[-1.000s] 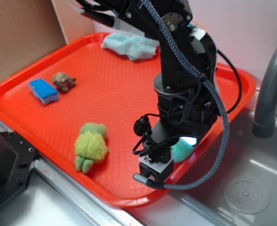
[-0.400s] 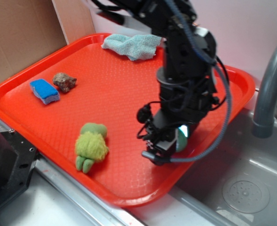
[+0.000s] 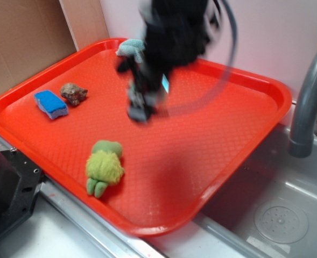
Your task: Grab the green ball.
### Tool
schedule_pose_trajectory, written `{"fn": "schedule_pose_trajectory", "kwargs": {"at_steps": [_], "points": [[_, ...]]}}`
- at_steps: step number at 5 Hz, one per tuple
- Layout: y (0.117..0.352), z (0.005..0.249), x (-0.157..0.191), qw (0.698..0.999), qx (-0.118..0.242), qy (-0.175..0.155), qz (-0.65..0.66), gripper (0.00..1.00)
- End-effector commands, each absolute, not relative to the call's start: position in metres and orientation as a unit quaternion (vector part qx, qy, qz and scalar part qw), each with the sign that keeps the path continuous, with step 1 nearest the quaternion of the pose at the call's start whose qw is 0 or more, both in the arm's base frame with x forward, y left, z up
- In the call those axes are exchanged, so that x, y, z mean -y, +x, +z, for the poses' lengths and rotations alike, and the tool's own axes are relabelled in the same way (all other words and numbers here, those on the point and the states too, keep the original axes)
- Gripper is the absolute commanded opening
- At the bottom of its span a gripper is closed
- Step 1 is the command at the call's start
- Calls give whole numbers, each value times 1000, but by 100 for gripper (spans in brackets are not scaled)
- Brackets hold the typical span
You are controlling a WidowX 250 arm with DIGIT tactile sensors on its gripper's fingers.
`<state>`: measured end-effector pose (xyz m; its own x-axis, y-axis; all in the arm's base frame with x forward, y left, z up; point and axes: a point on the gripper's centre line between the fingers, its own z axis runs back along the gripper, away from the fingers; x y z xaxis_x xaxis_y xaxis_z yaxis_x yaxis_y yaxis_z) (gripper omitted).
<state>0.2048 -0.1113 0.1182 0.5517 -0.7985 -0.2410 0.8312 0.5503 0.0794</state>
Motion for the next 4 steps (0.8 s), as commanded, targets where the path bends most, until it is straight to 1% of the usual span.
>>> {"fn": "schedule_pose_trajectory", "kwargs": {"at_steps": [1,2,3,4], "points": [[197,208,72,970,-59,41,-233,0],[176,208,41,993,-18,41,-109,0],[173,206,29,998,11,61,18,0],[177,204,33,985,32,115,126,0]]}}
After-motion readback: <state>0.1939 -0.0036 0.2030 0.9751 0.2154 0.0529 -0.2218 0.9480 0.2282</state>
